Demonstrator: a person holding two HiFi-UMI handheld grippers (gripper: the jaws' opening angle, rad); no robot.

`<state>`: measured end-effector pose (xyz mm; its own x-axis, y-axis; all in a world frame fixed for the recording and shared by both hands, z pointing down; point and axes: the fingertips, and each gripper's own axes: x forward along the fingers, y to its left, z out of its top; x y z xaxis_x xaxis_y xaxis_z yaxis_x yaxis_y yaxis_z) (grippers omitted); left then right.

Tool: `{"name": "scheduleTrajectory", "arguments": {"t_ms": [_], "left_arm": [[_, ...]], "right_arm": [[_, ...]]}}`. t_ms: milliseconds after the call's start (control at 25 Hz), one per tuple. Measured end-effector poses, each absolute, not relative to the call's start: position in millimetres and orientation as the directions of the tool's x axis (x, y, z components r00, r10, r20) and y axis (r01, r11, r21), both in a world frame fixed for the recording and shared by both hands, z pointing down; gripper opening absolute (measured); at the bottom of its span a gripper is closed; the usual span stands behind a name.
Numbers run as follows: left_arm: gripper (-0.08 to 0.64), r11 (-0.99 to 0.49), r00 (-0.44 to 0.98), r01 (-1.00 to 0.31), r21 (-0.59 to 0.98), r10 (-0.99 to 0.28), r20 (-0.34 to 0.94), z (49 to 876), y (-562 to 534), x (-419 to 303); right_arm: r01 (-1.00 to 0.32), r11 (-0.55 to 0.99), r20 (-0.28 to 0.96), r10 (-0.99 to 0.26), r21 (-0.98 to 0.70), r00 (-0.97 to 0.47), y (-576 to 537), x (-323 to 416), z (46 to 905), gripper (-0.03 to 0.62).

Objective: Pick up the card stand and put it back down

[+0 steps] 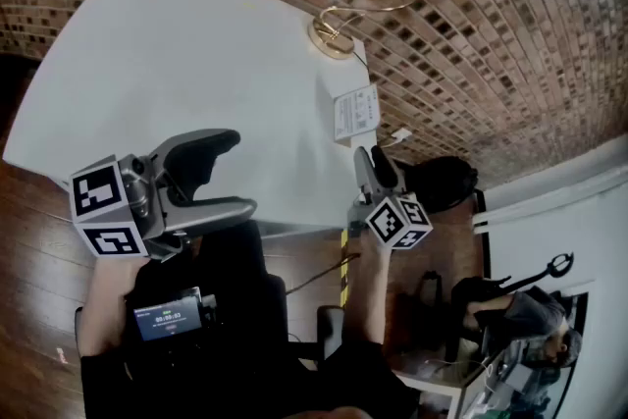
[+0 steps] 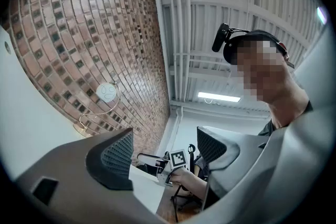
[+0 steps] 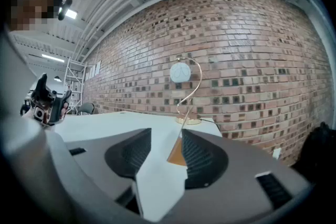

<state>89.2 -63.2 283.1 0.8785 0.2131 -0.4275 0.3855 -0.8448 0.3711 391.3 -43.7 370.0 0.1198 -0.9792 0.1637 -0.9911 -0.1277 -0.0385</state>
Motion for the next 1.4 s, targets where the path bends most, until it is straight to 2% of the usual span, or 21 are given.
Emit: {"name": "scheduleTrajectory", "arguments": {"t_ms": [560,640,760,920,1400], "left_arm": [[0.373,-0.852,0.882,0.383,0.357,0.222,-0.415,279,-83,103],[0.373,-0.852,0.884,0.380,0.360,0.221,-0.412,279,-86,104],[0.373,-0.855,0.885,0.380,0.352,0.225,-0.407,278,-88,105],[0.373,-0.857,0.887,0.387,0.341,0.244,-0.392,278,-85,108],[0.373,-0.848,0.886,0.411,0.334,0.285,-0.365,272,-59,120]], "right_arm": [[-0.976,-0.176,0.276,-0.952,-0.129,0.135,-111,435,394,0.207],[-0.976,-0.163,0.275,-0.954,-0.148,0.118,-115,437,397,0.174],[-0.974,-0.147,0.253,-0.962,-0.171,0.101,-115,438,394,0.078],[-0.970,-0.090,0.205,-0.978,-0.227,0.043,-119,435,387,0.027],[-0.939,0.051,0.065,-0.995,-0.339,-0.077,-122,428,362,0.022]]}}
